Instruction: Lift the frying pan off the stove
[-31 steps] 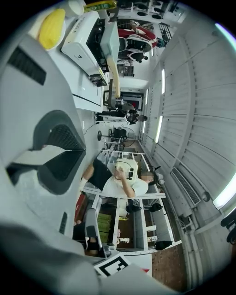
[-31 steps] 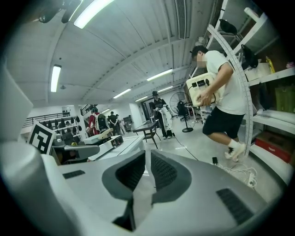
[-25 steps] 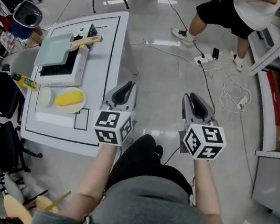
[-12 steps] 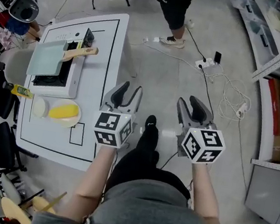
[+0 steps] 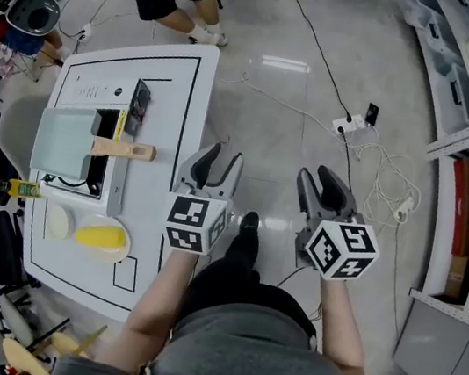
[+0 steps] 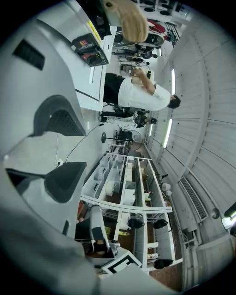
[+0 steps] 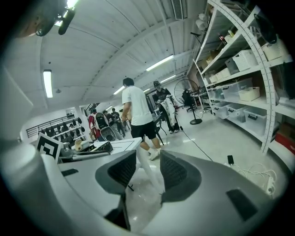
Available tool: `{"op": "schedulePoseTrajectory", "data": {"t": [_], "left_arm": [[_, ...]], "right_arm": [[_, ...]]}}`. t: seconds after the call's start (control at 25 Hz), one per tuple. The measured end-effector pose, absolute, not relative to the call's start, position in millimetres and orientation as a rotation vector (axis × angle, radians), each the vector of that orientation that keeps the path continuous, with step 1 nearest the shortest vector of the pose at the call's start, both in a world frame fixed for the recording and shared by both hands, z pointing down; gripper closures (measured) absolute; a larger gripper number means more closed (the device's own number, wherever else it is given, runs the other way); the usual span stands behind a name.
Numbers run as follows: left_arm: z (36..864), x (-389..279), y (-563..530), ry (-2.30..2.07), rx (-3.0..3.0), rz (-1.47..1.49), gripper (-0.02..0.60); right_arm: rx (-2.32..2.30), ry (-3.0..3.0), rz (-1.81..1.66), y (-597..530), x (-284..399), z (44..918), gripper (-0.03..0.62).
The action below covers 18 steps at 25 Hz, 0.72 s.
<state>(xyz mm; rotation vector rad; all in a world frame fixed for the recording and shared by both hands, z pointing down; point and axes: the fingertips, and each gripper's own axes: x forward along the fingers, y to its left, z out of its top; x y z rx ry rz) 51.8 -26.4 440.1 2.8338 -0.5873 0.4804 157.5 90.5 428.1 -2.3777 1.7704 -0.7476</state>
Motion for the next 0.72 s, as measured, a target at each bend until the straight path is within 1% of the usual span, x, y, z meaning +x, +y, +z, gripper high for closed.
{"op": "schedulePoseTrajectory", "data": {"t": [0.44,0.72], "left_arm": [[450,100,-81,-0.617,2.806,0.515,0.417],[451,120,-109,-0.737,2.771,0.497,0.41]], "right_arm": [[-2.322,1.814,-0.781,16,207,426,0.437],[-2.195,1.986,-0.798,-37,238,425,0.437]]}}
